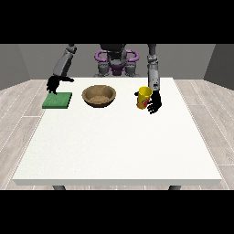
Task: Pick the cup and pour the ball into the bowl, then pick the bowl and place it on the pad
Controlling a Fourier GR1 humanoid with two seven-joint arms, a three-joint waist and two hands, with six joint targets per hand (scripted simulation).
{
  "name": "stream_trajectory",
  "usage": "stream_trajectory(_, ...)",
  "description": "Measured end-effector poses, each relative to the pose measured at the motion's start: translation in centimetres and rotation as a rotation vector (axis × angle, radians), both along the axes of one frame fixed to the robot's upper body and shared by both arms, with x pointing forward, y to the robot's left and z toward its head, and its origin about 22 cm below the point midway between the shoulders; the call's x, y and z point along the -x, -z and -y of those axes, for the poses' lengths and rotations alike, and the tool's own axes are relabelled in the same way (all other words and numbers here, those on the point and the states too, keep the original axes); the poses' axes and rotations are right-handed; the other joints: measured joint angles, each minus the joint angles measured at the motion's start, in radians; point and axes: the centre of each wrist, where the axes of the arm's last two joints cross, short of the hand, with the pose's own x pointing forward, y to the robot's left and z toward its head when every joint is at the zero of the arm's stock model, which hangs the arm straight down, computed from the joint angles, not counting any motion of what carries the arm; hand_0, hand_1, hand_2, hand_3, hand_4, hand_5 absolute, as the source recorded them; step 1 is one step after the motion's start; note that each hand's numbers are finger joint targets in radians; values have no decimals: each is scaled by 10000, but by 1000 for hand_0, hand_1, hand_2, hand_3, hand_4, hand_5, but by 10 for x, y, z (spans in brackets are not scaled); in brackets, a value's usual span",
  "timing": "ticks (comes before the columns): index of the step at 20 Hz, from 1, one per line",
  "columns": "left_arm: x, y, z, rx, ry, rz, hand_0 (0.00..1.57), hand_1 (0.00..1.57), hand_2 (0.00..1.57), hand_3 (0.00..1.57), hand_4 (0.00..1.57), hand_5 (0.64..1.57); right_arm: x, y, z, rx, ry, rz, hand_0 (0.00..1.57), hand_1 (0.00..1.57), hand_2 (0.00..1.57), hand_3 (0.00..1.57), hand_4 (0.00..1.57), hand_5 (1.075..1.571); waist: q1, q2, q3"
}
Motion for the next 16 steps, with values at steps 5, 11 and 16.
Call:
stream_trajectory(5,10,-2,-8,-473,-1042,424,1386,1386,1571,1571,1226,1532,-2,-15,20,194,148,214,0,0,227,0,179,1552,-311,251,98)
stream_trajectory(11,5,-6,8,-2208,-2215,-903,1396,1396,1571,1571,1245,1532,-11,-5,13,283,-175,-934,0,0,231,174,268,1552,-695,-725,-38)
stream_trajectory(16,-1,-6,27,-4372,-2774,-2018,1439,1439,1571,1571,1210,1562,-19,5,2,162,-321,-1752,0,0,188,0,288,1548,-686,-1778,-77)
